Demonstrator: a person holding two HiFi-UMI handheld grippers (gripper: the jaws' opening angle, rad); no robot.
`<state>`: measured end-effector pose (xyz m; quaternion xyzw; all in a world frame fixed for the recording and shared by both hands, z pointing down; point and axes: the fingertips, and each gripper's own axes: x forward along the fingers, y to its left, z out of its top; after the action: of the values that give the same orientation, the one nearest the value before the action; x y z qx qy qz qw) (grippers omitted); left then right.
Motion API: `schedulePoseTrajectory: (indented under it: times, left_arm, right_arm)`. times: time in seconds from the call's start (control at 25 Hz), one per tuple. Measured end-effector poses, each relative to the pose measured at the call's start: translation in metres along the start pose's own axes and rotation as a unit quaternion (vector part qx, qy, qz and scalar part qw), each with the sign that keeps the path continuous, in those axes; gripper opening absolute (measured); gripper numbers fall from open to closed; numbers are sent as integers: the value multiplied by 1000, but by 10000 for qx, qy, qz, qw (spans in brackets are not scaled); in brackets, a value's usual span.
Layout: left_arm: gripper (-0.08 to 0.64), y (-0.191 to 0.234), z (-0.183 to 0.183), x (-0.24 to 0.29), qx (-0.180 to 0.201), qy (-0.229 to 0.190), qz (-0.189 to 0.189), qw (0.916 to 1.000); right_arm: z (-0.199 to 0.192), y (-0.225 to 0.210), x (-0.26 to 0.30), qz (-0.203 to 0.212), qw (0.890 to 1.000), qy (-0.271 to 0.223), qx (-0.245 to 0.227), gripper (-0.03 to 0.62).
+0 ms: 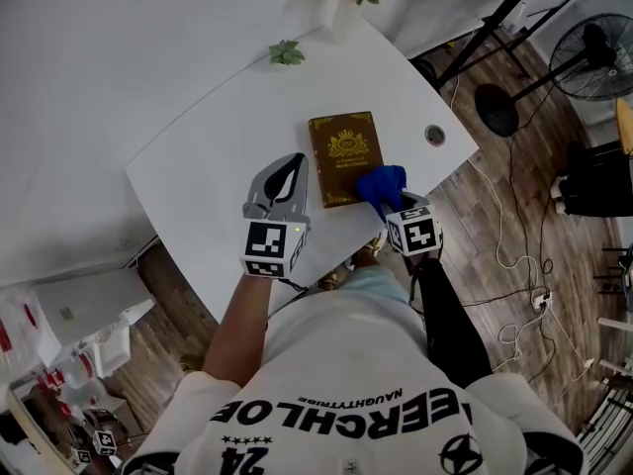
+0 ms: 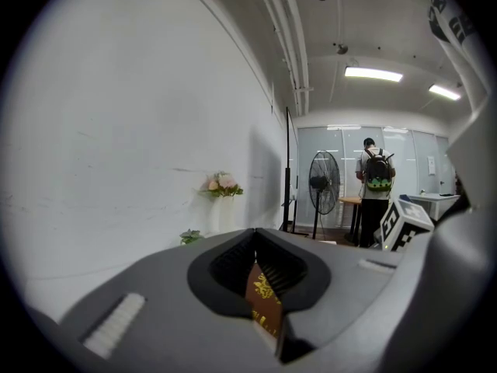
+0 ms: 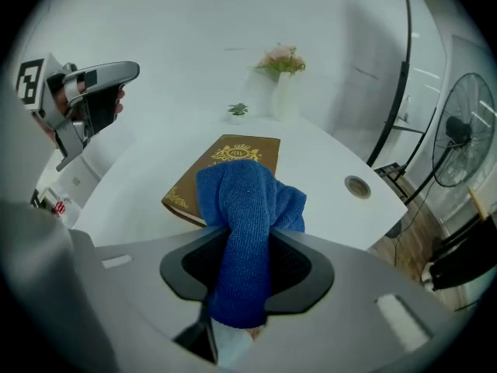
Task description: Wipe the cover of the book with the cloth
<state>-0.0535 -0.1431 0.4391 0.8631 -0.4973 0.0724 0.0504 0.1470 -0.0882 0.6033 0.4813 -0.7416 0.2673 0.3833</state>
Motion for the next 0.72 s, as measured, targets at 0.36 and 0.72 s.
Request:
schedulePoseTrajectory:
  times: [0.36,0.72]
  left_arm:
    - [58,5,-1,-6,-41,5,143,9999]
    - [58,11,-1,-20,-16,36,449,9990]
  right_arm:
    - [43,18,-9,176,9970,-717,-215,130]
    - [140,65,31,742,9888,-1064,-742,132]
